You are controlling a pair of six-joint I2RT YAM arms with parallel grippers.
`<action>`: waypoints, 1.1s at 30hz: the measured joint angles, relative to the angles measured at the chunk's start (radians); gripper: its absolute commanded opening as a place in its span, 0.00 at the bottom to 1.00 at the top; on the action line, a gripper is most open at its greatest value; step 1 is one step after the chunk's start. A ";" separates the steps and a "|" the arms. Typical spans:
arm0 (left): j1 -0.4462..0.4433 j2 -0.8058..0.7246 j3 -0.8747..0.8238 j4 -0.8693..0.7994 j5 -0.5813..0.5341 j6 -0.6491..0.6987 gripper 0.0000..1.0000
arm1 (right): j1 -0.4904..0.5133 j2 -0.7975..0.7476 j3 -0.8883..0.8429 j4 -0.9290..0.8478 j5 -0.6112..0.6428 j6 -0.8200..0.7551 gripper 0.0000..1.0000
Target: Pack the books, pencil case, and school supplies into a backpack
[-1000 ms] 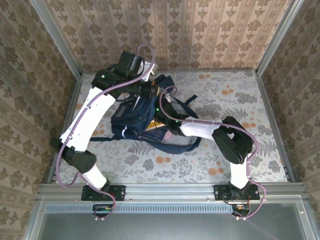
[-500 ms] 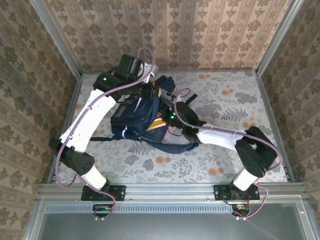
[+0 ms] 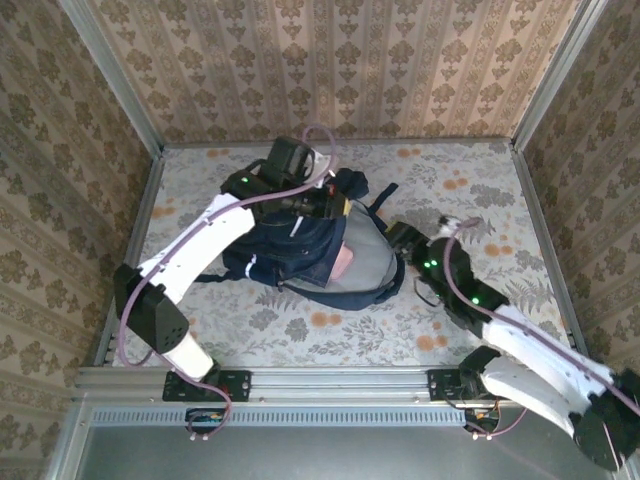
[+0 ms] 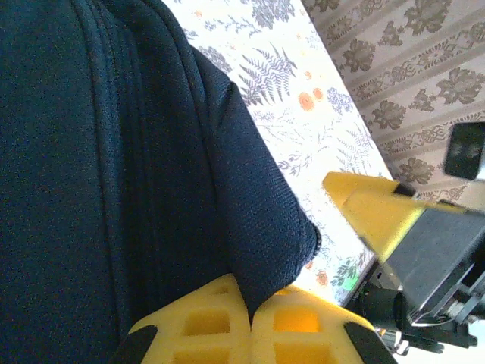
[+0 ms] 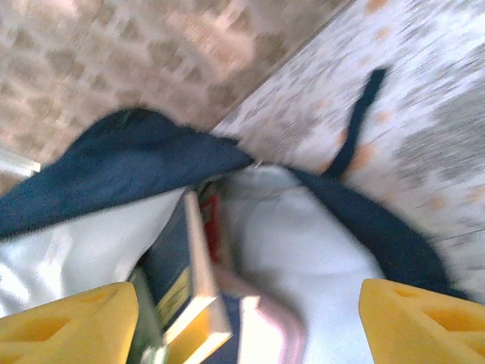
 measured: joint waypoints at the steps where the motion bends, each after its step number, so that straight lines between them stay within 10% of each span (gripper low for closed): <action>1: -0.011 0.016 -0.004 0.011 0.000 -0.005 0.00 | -0.023 -0.036 -0.019 -0.022 0.008 -0.005 0.76; 17: -0.134 0.451 0.212 0.077 0.062 -0.108 0.00 | -0.063 -0.088 -0.026 -0.185 -0.093 -0.200 0.71; 25: -0.123 0.530 0.333 0.143 0.132 -0.162 0.55 | -0.056 -0.087 0.016 -0.195 -0.172 -0.290 0.67; 33: -0.054 0.330 0.196 0.113 0.127 -0.095 0.67 | -0.049 -0.104 0.026 -0.290 -0.165 -0.315 0.65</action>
